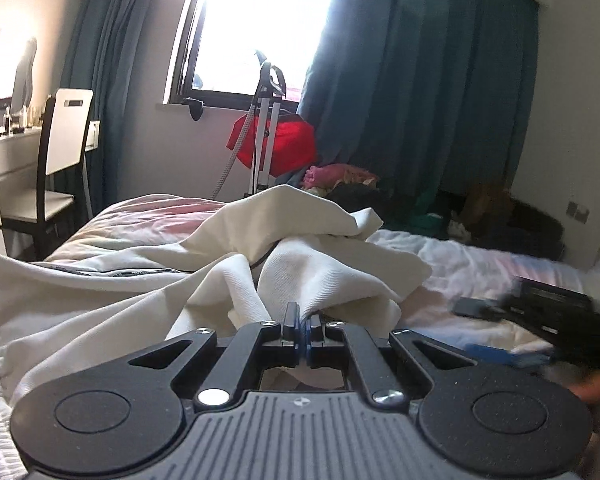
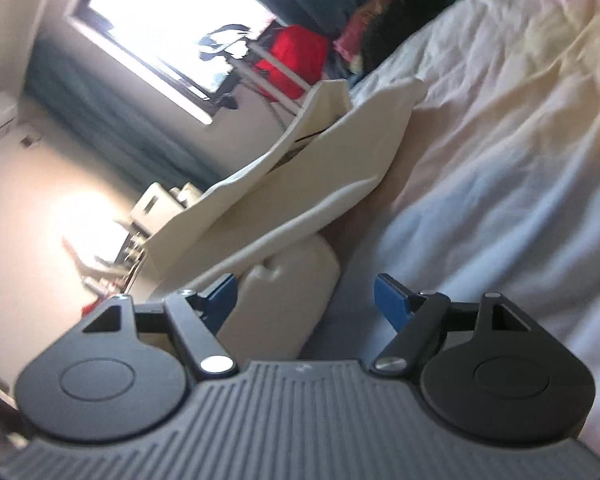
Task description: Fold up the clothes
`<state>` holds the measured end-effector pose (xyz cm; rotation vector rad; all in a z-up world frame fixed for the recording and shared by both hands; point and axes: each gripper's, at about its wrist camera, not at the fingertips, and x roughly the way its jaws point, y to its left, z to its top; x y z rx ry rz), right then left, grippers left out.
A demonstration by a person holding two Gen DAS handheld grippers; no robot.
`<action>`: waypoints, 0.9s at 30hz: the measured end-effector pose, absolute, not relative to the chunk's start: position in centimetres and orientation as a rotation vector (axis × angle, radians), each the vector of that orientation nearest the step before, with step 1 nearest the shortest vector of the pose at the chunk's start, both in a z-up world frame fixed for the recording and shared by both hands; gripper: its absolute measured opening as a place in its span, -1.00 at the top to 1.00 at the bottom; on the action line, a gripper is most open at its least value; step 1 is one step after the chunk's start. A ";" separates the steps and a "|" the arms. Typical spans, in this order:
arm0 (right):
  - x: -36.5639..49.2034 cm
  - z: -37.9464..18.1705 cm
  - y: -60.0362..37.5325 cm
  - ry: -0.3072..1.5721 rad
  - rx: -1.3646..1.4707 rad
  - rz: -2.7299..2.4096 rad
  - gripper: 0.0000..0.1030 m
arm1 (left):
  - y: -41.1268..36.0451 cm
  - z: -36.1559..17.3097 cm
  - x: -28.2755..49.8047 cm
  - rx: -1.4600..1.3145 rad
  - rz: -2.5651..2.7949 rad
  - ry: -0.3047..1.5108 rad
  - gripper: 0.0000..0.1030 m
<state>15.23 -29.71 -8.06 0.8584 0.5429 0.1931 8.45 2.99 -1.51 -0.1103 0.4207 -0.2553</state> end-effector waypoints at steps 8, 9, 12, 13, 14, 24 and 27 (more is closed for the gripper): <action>28.6 -11.7 -30.7 0.515 0.925 -0.023 -0.52 | 4.7 -2.8 10.5 -0.143 -0.250 0.394 0.95; 29.9 -11.9 -30.8 0.500 0.915 -0.051 -0.48 | 4.7 -3.0 10.8 -0.137 -0.248 0.390 0.95; 33.2 -12.1 -31.3 0.461 0.908 -0.113 -0.34 | 4.9 -3.8 12.1 -0.151 -0.263 0.402 0.95; 34.2 -12.1 -31.5 0.451 0.907 -0.133 -0.10 | 5.0 -4.0 12.4 -0.159 -0.267 0.408 0.95; 35.1 -11.9 -31.8 0.452 0.900 -0.155 0.04 | 5.1 -4.3 12.8 -0.166 -0.271 0.413 0.95; 34.8 -3.9 -33.5 0.345 0.688 -0.194 0.83 | 5.1 -4.7 13.2 -0.179 -0.304 0.415 0.95; 32.4 -0.8 -35.9 0.284 0.671 -0.220 0.83 | 4.0 -4.6 12.2 -0.147 -0.343 0.405 0.95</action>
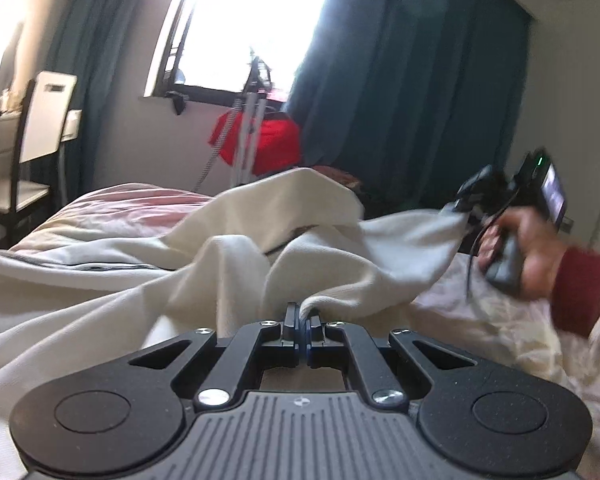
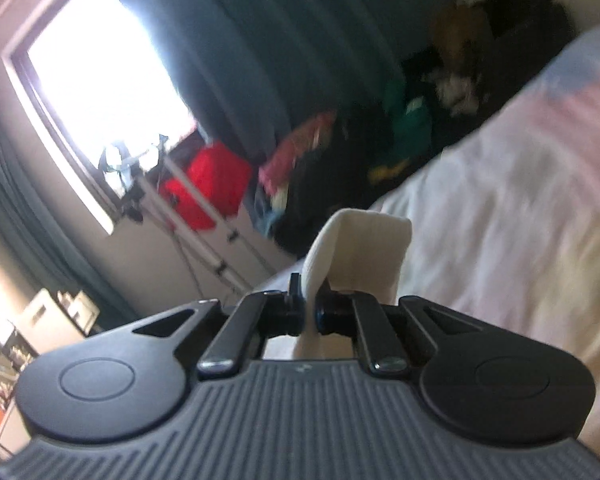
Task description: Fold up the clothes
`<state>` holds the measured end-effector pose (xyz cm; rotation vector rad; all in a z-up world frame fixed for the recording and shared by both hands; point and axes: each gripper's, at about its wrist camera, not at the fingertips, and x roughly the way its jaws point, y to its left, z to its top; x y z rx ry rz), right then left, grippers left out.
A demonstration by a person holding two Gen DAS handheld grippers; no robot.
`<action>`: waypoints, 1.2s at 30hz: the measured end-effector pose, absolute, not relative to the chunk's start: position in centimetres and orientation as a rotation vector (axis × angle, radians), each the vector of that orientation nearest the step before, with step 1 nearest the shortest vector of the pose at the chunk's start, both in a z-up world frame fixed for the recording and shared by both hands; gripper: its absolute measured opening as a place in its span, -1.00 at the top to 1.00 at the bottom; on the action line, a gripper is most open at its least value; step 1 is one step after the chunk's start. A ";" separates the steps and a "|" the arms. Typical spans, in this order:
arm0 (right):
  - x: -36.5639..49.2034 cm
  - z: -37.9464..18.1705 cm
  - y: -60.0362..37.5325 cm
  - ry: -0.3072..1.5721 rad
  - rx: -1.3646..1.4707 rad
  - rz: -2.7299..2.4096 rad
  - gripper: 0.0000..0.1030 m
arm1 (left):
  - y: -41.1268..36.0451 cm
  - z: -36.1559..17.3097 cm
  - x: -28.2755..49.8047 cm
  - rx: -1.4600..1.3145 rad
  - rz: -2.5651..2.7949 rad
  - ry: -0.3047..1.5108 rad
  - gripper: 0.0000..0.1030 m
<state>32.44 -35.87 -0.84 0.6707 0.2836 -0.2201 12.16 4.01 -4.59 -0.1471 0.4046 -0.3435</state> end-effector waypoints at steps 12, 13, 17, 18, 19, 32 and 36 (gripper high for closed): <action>10.7 -1.1 -49.8 0.173 0.822 -0.469 0.83 | -4.4 -7.1 7.2 0.086 -0.621 0.453 0.94; 8.8 -2.3 -50.5 0.183 0.853 -0.489 0.83 | -5.1 -7.7 7.0 0.110 -0.630 0.467 0.94; 3.1 -7.2 -52.0 0.255 0.958 -0.538 0.83 | -6.7 -9.3 6.6 0.162 -0.635 0.505 0.93; 2.3 -8.3 -52.2 0.281 0.993 -0.543 0.83 | -6.8 -9.6 6.6 0.163 -0.631 0.513 0.93; 1.5 -9.4 -52.4 0.306 1.029 -0.546 0.83 | -6.9 -9.6 6.7 0.158 -0.625 0.520 0.92; 1.0 -12.9 -53.6 0.417 1.136 -0.497 0.83 | -3.5 -7.7 5.8 -0.007 -0.579 0.648 -0.36; 0.4 -12.4 -53.3 0.401 1.139 -0.495 0.83 | -0.5 -6.7 5.5 -0.172 -0.504 0.721 -0.64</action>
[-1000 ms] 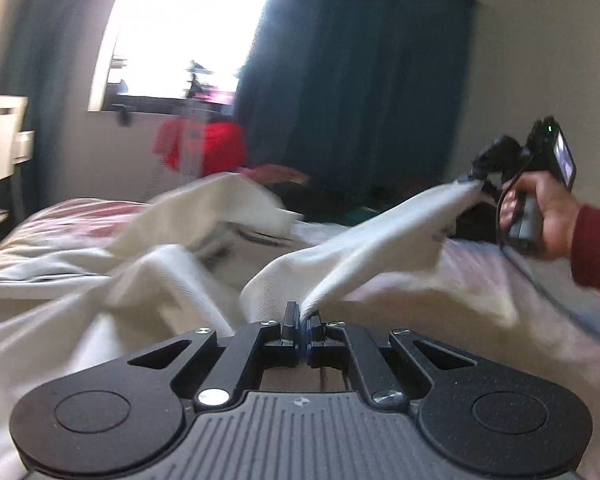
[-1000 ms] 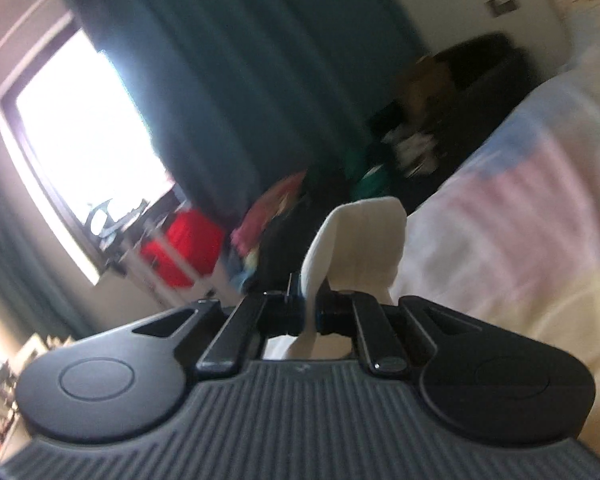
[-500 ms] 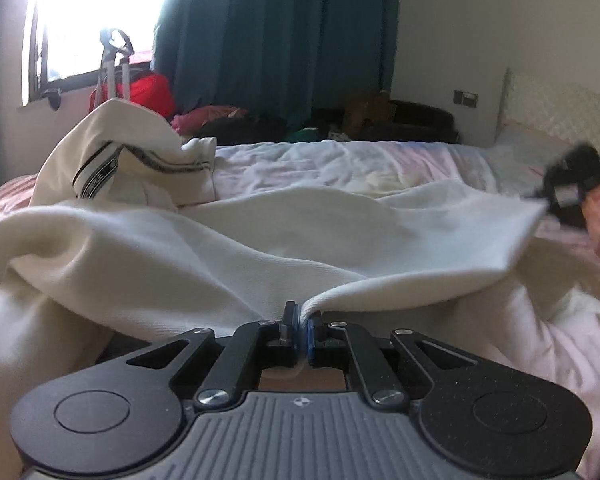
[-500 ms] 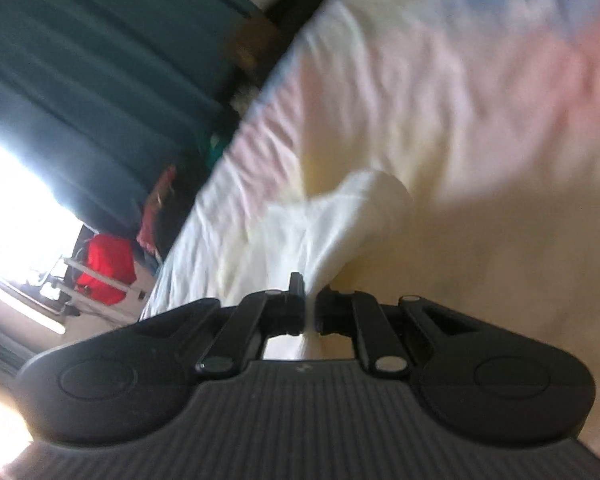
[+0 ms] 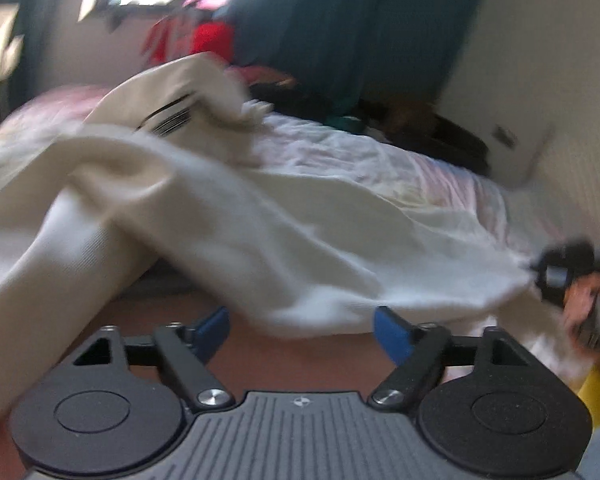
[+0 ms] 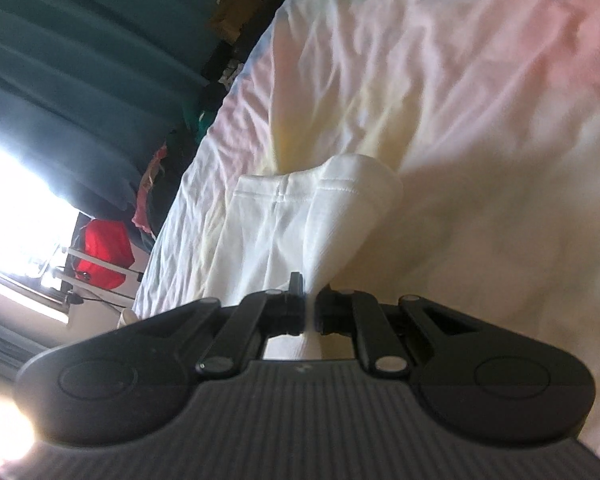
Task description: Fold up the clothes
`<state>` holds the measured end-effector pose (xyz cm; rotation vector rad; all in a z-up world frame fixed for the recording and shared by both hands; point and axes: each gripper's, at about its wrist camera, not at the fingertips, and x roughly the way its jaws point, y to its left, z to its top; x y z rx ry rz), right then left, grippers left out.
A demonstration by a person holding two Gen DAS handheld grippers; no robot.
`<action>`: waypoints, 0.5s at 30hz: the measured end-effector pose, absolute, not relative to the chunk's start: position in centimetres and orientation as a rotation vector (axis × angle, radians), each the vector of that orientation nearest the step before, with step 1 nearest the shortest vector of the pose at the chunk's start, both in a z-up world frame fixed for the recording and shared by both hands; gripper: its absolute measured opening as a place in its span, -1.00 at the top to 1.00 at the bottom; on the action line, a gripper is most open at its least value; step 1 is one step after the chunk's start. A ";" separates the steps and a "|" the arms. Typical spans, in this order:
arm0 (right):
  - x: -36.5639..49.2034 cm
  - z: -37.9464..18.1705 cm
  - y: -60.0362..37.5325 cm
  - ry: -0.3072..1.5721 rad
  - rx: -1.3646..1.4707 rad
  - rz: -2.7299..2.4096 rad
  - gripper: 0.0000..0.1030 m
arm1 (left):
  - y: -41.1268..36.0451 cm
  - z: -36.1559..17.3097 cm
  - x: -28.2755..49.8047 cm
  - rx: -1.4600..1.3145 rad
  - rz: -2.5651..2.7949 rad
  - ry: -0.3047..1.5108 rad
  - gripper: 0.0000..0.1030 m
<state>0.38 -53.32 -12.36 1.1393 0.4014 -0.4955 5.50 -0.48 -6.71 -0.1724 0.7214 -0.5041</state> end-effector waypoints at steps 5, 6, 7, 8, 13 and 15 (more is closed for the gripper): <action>0.8 -11.6 -53.3 0.381 1.090 -0.511 0.83 | 6.0 -8.2 6.3 -0.552 -0.305 0.848 -0.71; 0.9 -11.5 -53.3 0.380 1.081 -0.517 0.83 | 7.0 -8.7 6.5 -0.592 -0.267 0.857 -0.70; 1.0 -11.5 -53.3 0.380 1.081 -0.522 0.83 | 8.1 -9.2 6.6 -0.647 -0.218 0.868 -0.70; 1.1 -11.5 -53.3 0.379 1.082 -0.527 0.83 | 9.1 -9.8 6.7 -0.716 -0.175 0.880 -0.70; 1.2 -11.8 -53.6 0.363 1.102 -0.537 0.84 | 13.9 -12.7 6.2 -1.144 -0.058 0.792 -0.48; 1.1 -11.9 -53.8 0.351 1.117 -0.542 0.84 | 15.2 -13.1 5.9 -1.209 -0.004 0.743 -0.21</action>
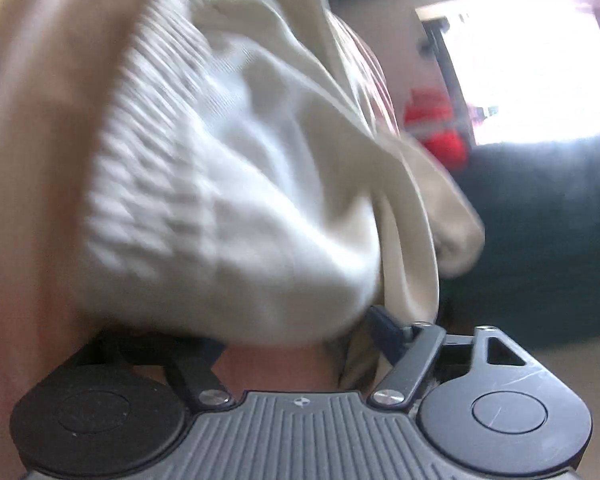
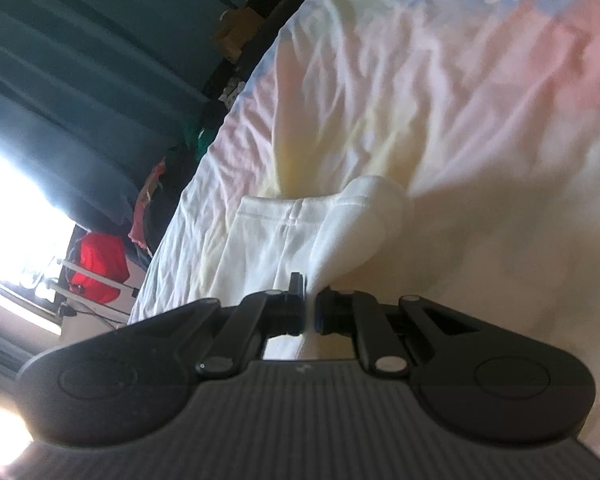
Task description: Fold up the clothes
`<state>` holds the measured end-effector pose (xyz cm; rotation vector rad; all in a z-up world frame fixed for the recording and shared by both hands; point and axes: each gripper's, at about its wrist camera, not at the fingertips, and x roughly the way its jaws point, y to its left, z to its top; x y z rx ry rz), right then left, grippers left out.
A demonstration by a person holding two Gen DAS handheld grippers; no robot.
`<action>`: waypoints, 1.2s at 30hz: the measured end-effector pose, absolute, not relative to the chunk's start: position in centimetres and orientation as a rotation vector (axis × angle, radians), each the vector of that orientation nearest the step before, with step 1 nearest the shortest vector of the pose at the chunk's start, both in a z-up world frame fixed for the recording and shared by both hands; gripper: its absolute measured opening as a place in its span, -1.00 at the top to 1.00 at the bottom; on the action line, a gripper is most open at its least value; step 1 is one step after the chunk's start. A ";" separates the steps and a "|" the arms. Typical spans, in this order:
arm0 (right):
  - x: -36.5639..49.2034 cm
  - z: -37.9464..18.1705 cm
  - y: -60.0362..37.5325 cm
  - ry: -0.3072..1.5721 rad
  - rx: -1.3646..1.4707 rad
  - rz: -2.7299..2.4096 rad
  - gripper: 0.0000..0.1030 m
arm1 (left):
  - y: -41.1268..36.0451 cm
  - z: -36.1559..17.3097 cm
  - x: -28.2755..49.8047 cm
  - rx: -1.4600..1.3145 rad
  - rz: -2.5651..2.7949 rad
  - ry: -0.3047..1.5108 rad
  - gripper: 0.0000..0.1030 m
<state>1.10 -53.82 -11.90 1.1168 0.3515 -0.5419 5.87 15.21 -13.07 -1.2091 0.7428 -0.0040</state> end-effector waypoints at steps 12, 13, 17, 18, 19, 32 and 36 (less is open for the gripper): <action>-0.6 -12.7 -55.4 0.235 1.227 -0.658 0.87 | 21.0 -4.0 4.6 -1.034 0.059 0.617 0.73; -0.9 -12.7 -55.6 0.228 1.223 -0.675 0.87 | 22.1 -2.9 4.2 -1.020 0.060 0.615 0.74; -2.1 -11.4 -55.7 0.218 1.139 -0.727 0.88 | 26.0 0.4 2.9 -0.991 0.063 0.635 0.74; -2.4 -10.9 -55.6 0.214 1.100 -0.742 0.88 | 26.8 0.9 2.7 -0.985 0.064 0.651 0.76; -2.8 -10.2 -55.5 0.211 1.050 -0.762 0.88 | 27.1 0.8 2.6 -0.950 0.068 0.683 0.90; -4.6 -9.8 -54.0 0.425 0.915 -0.935 0.84 | 25.8 -0.9 2.3 -0.432 0.121 0.933 0.66; -4.1 -8.8 -53.2 0.408 0.858 -0.930 0.78 | 24.5 0.2 1.0 -0.296 0.140 0.900 -0.02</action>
